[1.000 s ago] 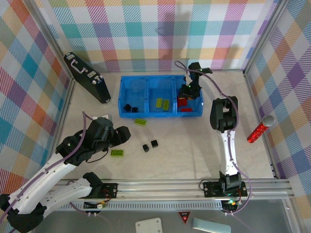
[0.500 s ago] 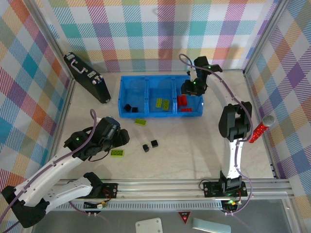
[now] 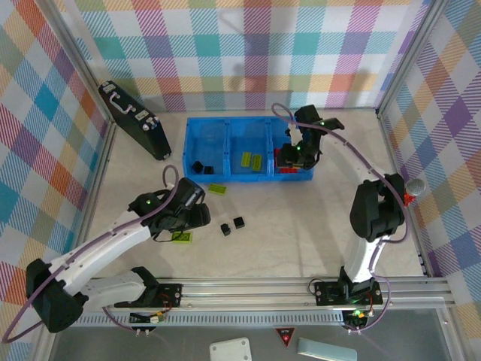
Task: Sort the legos into containers by color
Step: Pick up the lego from the middle-left of the table.
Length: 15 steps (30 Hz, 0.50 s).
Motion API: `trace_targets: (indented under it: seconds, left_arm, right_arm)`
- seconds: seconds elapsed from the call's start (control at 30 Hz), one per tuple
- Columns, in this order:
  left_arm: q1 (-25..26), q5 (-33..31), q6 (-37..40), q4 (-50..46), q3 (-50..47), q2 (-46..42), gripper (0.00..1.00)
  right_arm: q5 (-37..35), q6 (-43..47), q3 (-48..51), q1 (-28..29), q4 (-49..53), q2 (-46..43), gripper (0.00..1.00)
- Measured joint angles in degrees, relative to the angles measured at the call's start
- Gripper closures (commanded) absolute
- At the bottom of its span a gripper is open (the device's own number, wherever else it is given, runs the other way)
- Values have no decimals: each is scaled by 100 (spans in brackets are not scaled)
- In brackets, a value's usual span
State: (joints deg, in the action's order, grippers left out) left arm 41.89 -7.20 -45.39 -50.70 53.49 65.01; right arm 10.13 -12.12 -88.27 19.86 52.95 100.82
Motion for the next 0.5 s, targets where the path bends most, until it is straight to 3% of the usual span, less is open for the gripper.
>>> trace_targets:
  seconds: [0.5]
  left_arm:
    - [459,286,-170,638,354,1775,40]
  right_arm:
    - [-417,-131,1864,46,-105,-1845,54]
